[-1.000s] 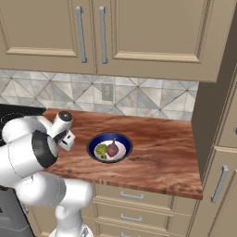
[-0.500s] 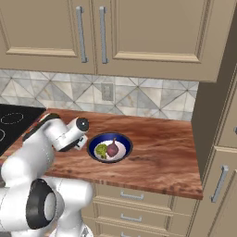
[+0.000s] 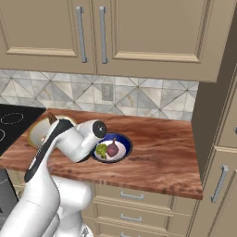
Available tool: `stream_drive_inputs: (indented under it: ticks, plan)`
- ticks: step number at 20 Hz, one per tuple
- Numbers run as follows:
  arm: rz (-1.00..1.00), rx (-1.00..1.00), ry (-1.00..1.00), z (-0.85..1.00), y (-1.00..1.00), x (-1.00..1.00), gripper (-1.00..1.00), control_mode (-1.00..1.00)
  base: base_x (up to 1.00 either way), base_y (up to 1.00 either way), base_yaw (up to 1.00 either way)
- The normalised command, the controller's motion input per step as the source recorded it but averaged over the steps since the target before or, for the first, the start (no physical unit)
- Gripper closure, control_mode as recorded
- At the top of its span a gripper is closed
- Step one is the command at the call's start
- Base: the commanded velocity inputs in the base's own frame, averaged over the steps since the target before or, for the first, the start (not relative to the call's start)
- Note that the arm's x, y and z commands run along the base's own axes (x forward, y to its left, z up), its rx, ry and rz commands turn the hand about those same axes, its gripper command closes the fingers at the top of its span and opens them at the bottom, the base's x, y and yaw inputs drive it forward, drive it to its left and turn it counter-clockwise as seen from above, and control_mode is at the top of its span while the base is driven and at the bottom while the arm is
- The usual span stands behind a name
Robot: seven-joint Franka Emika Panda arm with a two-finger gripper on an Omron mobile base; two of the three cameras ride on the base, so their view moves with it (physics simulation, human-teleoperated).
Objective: Place the bowl containing the fish and shrimp in the microwave. Close the microwave door and press the start button to microwave the meal.
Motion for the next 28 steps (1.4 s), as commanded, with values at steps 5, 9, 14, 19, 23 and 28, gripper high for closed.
stream_drive_inputs:
  ticks: [5,9,14,19,23,28]
  plan:
    - [0.0,0.05,0.07,0.76,-0.83,-0.55,1.0,-1.0,0.0,0.0,0.0]
    - [0.0,0.01,0.02,0.39,-0.8,-0.71,1.0,-1.0,0.0,0.0,0.0]
    - [0.01,0.0,0.0,0.28,-0.39,-0.75,1.0,-1.0,0.0,0.0,0.0]
    - [0.0,0.0,0.02,0.35,0.0,-0.17,1.0,-1.0,0.0,0.0,0.0]
    - [0.0,0.0,0.01,0.08,0.0,0.0,1.0,-1.0,0.0,0.0,0.0]
    - [0.0,0.0,0.0,0.0,0.0,0.02,1.0,-1.0,0.0,0.0,0.0]
